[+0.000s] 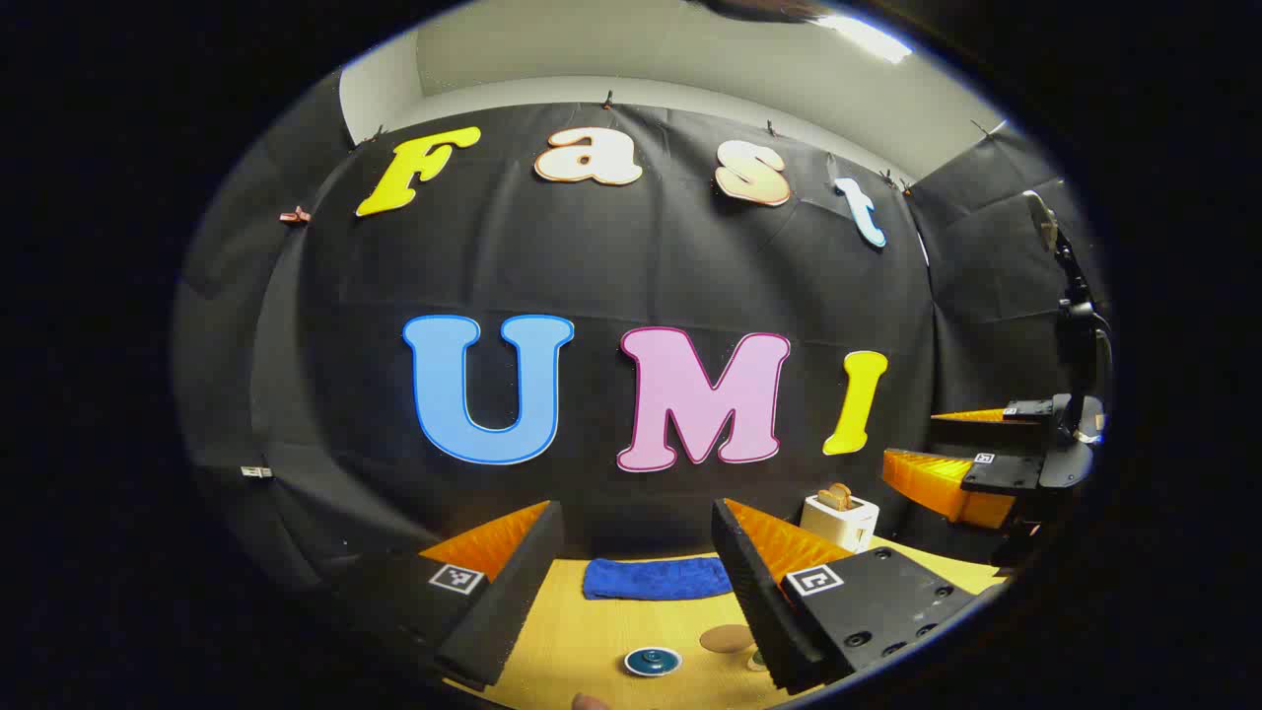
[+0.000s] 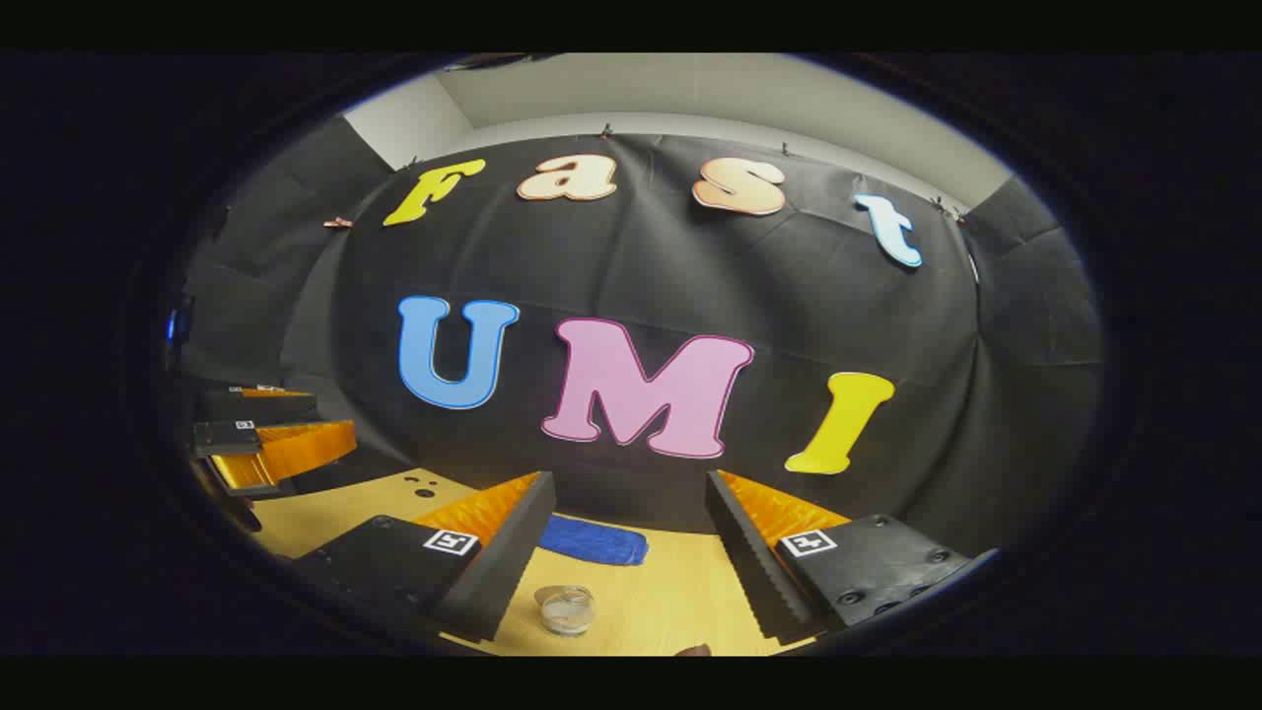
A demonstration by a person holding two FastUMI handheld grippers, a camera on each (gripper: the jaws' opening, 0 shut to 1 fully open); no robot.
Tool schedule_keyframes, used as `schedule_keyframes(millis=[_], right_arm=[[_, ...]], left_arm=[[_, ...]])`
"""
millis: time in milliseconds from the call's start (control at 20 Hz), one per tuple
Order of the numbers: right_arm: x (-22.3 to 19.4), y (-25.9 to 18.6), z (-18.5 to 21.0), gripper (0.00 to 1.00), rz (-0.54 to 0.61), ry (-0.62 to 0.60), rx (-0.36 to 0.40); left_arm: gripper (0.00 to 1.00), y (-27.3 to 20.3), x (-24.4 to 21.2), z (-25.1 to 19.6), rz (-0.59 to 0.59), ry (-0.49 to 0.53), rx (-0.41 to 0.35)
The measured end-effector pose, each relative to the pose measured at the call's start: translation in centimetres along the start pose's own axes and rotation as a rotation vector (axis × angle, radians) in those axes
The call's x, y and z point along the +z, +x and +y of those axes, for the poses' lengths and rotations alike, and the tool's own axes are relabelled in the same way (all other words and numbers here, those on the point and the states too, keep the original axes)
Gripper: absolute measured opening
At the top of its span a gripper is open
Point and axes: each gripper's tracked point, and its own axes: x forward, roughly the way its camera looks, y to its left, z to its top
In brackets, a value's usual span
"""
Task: Open the teacup lid with one hand, grasp the water bottle and pour water into the teacup with the other hand; after pouring, place the water bottle on the coaster and then close the teacup lid.
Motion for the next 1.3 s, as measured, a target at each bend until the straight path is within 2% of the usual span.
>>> schedule_keyframes(millis=[350, 700, 1000, 1300], right_arm=[[-2.2, 1.4, 0.8, 0.95, 0.014, -0.001, 0.021], [-8.0, 3.0, 1.5, 0.95, 0.056, 0.042, 0.013], [-14.0, 3.5, 2.3, 0.95, 0.071, 0.075, 0.009], [-17.5, 2.9, 3.2, 0.95, 0.064, 0.073, 0.03]], left_arm=[[0.95, 1.3, -2.3, -0.5, 0.015, -0.008, -0.014], [0.95, 3.6, -8.1, -0.1, 0.04, 0.006, -0.019], [0.95, 6.2, -16.8, -0.2, 0.075, 0.031, -0.042], [0.96, 7.4, -27.9, -0.2, 0.159, 0.033, -0.031]])
